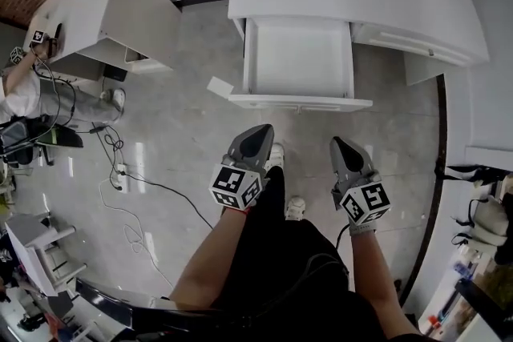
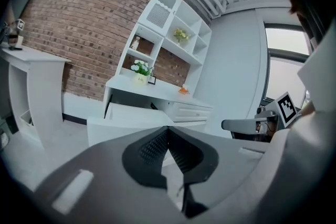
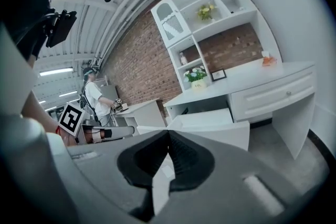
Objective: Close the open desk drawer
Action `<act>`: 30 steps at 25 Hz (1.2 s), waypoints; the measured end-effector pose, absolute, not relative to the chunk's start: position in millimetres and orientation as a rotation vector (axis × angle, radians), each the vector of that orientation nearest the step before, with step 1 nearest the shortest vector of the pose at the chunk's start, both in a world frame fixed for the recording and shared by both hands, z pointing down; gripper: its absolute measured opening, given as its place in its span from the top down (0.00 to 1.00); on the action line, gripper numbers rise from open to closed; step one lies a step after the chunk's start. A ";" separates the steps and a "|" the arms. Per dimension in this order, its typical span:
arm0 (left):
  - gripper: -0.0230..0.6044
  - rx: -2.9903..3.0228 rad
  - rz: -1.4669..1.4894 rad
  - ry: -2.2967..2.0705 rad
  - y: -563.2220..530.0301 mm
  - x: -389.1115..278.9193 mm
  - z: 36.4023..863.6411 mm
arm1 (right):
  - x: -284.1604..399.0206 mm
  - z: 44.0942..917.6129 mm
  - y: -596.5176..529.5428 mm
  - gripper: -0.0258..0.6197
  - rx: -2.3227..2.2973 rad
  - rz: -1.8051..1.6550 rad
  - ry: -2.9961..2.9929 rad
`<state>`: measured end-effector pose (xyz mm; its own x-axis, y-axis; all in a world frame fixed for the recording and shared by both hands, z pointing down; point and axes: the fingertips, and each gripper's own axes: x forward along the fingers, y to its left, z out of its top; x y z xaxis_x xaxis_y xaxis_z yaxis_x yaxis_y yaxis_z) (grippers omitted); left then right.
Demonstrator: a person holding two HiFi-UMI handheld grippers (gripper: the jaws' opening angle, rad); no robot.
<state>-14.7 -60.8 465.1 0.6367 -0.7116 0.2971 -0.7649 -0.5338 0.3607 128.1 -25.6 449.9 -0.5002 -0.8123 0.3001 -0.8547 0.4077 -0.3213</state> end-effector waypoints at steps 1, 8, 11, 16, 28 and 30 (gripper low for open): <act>0.96 2.394 0.162 -1.146 -64.7 -12.3 471.1 | 125.1 456.3 -29.9 0.96 1.507 0.684 -2.547; 0.96 2.358 0.161 -1.092 -88.1 -0.1 511.6 | 99.7 501.3 -56.2 0.96 1.473 0.758 -2.519; 0.96 2.356 0.177 -1.065 -94.9 6.7 531.5 | 93.1 520.4 -67.9 0.96 1.487 0.786 -2.512; 0.96 2.341 0.194 -1.038 -103.5 17.1 559.3 | 85.2 549.9 -86.1 0.96 1.495 0.809 -2.489; 0.96 2.350 0.227 -0.972 -117.3 40.5 585.6 | 77.0 593.7 -107.5 0.96 1.562 0.867 -2.356; 0.96 2.352 0.236 -0.957 -117.9 44.6 588.4 | 75.8 596.3 -111.3 0.96 1.567 0.880 -2.358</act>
